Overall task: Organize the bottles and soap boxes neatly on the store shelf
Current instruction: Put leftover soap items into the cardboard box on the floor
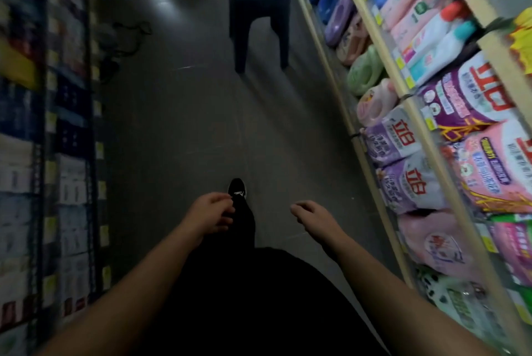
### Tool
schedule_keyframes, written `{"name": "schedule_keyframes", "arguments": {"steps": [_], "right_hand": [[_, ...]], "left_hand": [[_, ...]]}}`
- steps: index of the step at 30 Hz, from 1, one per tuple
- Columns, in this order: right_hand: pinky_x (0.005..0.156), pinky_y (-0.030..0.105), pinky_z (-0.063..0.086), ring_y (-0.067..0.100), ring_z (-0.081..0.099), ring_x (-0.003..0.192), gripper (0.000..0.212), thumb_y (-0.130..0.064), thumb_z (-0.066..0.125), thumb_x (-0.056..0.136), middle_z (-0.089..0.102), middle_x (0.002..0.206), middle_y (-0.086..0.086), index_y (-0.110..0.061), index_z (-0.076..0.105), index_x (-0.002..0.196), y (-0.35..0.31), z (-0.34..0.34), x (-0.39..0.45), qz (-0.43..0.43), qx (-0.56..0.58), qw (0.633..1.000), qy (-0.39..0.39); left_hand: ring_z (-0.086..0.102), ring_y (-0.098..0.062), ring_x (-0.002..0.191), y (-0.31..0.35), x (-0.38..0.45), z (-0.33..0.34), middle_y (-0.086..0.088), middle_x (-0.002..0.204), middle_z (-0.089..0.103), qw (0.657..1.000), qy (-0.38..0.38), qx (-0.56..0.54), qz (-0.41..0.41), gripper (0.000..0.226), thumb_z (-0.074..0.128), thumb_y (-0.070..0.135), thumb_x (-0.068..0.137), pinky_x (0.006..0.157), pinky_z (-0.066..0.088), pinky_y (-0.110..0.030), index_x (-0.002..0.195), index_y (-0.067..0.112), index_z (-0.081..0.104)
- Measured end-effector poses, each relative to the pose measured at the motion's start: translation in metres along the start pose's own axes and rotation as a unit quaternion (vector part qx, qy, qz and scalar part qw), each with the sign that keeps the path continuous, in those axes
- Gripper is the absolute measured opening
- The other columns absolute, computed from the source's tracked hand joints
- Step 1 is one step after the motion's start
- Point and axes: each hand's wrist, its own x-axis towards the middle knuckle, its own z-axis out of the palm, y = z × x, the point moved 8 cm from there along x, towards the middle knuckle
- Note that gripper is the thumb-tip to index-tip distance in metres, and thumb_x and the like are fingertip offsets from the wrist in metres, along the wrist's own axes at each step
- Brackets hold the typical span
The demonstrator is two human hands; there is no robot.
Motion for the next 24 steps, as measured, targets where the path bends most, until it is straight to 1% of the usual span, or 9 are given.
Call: {"name": "schedule_keyframes", "arguments": {"steps": [3, 6, 9, 12, 14, 17, 19, 22, 24], "right_hand": [[0.092, 0.033, 0.046, 0.017, 0.059, 0.106, 0.024, -0.035, 0.055, 0.097, 0.063, 0.112, -0.001, -0.017, 0.062, 0.112, -0.022, -0.023, 0.026, 0.037, 0.028, 0.999, 0.027], [0.093, 0.031, 0.044, 0.014, 0.057, 0.106, 0.028, -0.037, 0.055, 0.097, 0.062, 0.114, -0.003, -0.019, 0.064, 0.115, -0.046, -0.046, 0.053, 0.059, 0.057, 0.995, 0.058], [0.100, 0.036, 0.045, 0.016, 0.057, 0.111, 0.031, -0.039, 0.055, 0.096, 0.062, 0.117, -0.002, -0.020, 0.064, 0.119, -0.061, -0.068, 0.079, 0.086, 0.113, 0.986, 0.086], [0.088, 0.031, 0.047, 0.014, 0.060, 0.104, 0.026, -0.040, 0.057, 0.095, 0.064, 0.113, -0.004, -0.024, 0.065, 0.114, -0.079, -0.094, 0.112, 0.104, 0.176, 0.973, 0.105], [0.080, 0.029, 0.046, 0.012, 0.060, 0.098, 0.018, -0.042, 0.058, 0.093, 0.065, 0.107, -0.005, -0.030, 0.065, 0.104, -0.089, -0.117, 0.141, 0.114, 0.208, 0.965, 0.114], [0.087, 0.034, 0.049, 0.012, 0.061, 0.098, 0.013, -0.044, 0.059, 0.091, 0.066, 0.104, -0.006, -0.033, 0.066, 0.095, -0.116, -0.165, 0.188, 0.099, 0.223, 0.962, 0.123], [0.091, 0.037, 0.049, 0.014, 0.062, 0.098, 0.012, -0.042, 0.061, 0.090, 0.067, 0.101, -0.005, -0.031, 0.067, 0.092, -0.136, -0.205, 0.216, 0.092, 0.225, 0.961, 0.135], [0.081, 0.031, 0.049, 0.015, 0.065, 0.087, 0.009, -0.035, 0.064, 0.089, 0.069, 0.088, -0.005, -0.026, 0.068, 0.087, -0.179, -0.278, 0.245, 0.050, 0.240, 0.953, 0.177], [0.080, 0.028, 0.046, 0.013, 0.064, 0.089, 0.011, -0.034, 0.064, 0.089, 0.067, 0.087, -0.008, -0.025, 0.068, 0.094, -0.208, -0.330, 0.261, 0.019, 0.220, 0.954, 0.202]], "left_hand": [[0.063, -0.020, 0.069, 0.078, 0.045, 0.016, -0.009, 0.090, 0.069, 0.998, -0.044, 0.054, 0.006, 0.013, 0.056, 0.019, 0.097, 0.058, 0.054, -0.030, 0.109, 0.018, 0.061], [0.058, -0.019, 0.060, 0.162, 0.082, 0.033, -0.010, 0.087, 0.065, 0.985, -0.087, 0.144, 0.023, 0.016, 0.055, 0.014, 0.096, 0.053, 0.049, -0.025, 0.112, 0.015, 0.059], [0.052, -0.019, 0.059, 0.237, 0.112, 0.050, -0.010, 0.085, 0.061, 0.971, -0.110, 0.209, 0.041, 0.017, 0.054, 0.010, 0.096, 0.055, 0.043, -0.026, 0.112, 0.012, 0.058], [0.055, -0.020, 0.063, 0.299, 0.142, 0.067, -0.011, 0.088, 0.063, 0.969, -0.111, 0.216, 0.044, 0.015, 0.053, 0.012, 0.098, 0.059, 0.045, -0.029, 0.112, 0.011, 0.058], [0.056, -0.020, 0.064, 0.327, 0.163, 0.084, -0.011, 0.089, 0.064, 0.965, -0.112, 0.232, 0.038, 0.015, 0.051, 0.013, 0.099, 0.059, 0.047, -0.029, 0.113, 0.012, 0.058], [0.055, -0.019, 0.061, 0.367, 0.191, 0.115, -0.010, 0.088, 0.062, 0.969, -0.115, 0.218, 0.032, 0.015, 0.048, 0.013, 0.100, 0.055, 0.046, -0.027, 0.113, 0.012, 0.056], [0.053, -0.019, 0.059, 0.393, 0.201, 0.134, -0.009, 0.084, 0.061, 0.977, -0.105, 0.184, 0.015, 0.011, 0.047, 0.013, 0.101, 0.052, 0.044, -0.024, 0.106, 0.012, 0.057], [0.049, -0.019, 0.057, 0.440, 0.211, 0.176, -0.010, 0.079, 0.060, 0.985, -0.117, 0.125, 0.020, 0.013, 0.047, 0.011, 0.101, 0.046, 0.041, -0.021, 0.094, 0.011, 0.059], [0.052, -0.019, 0.057, 0.479, 0.219, 0.204, -0.009, 0.079, 0.063, 0.985, -0.123, 0.113, 0.036, 0.012, 0.050, 0.012, 0.100, 0.046, 0.044, -0.022, 0.098, 0.011, 0.062]]}}
